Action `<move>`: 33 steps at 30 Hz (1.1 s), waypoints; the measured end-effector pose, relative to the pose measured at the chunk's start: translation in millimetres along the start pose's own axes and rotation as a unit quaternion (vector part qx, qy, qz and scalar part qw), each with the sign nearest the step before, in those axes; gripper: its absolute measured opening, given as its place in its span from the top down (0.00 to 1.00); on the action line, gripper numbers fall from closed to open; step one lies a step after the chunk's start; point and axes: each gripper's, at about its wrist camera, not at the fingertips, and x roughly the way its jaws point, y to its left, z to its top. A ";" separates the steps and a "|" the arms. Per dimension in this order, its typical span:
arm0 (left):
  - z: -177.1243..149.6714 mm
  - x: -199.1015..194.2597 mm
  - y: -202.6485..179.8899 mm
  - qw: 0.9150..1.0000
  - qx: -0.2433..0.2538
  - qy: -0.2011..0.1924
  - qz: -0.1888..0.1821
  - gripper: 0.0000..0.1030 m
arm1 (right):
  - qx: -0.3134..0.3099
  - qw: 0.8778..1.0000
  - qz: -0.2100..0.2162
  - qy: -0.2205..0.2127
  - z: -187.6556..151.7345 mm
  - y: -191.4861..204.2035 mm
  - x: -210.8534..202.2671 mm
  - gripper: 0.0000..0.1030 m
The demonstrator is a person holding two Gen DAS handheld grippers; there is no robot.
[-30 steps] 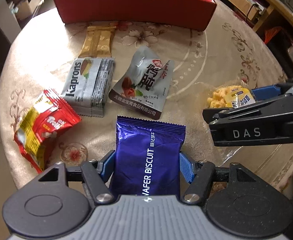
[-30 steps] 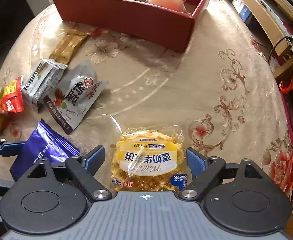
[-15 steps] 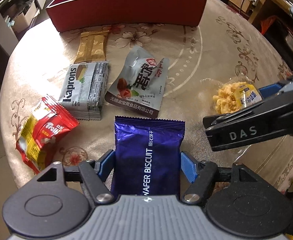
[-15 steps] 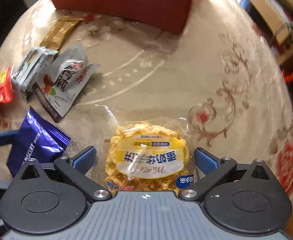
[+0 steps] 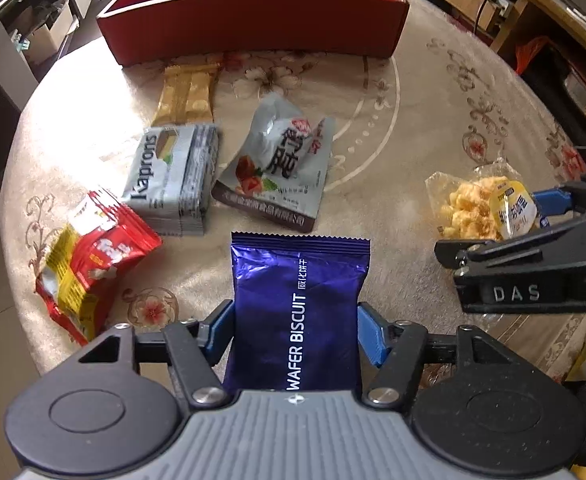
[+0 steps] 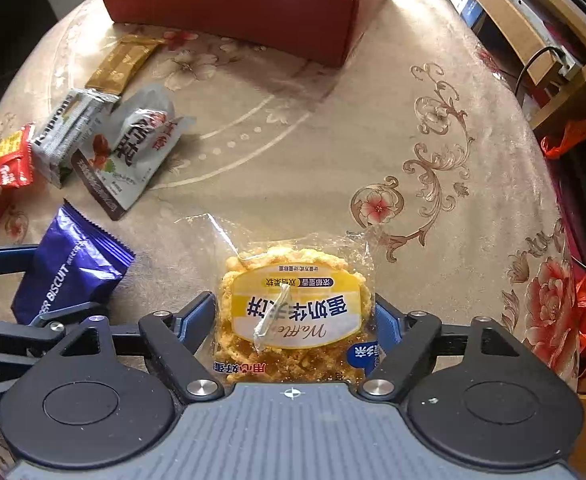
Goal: Organize snacks
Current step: 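Carry the biscuit and waffle cake over the red box and release both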
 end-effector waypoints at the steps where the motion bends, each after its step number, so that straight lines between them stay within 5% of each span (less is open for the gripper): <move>1: 1.0 -2.5 0.5 1.000 -0.002 -0.004 -0.002 0.42 | 0.001 1.000 -0.001 -0.004 0.2 0.7 -2.3 0.19; 19: 29.6 -25.5 17.0 0.997 -0.042 -0.061 -0.009 0.42 | 0.021 0.998 0.008 -0.065 22.9 0.9 -30.5 0.19; 33: 83.9 -44.4 36.5 0.991 -0.072 -0.111 -0.004 0.42 | 0.048 0.993 0.012 -0.110 68.5 -7.2 -47.5 0.19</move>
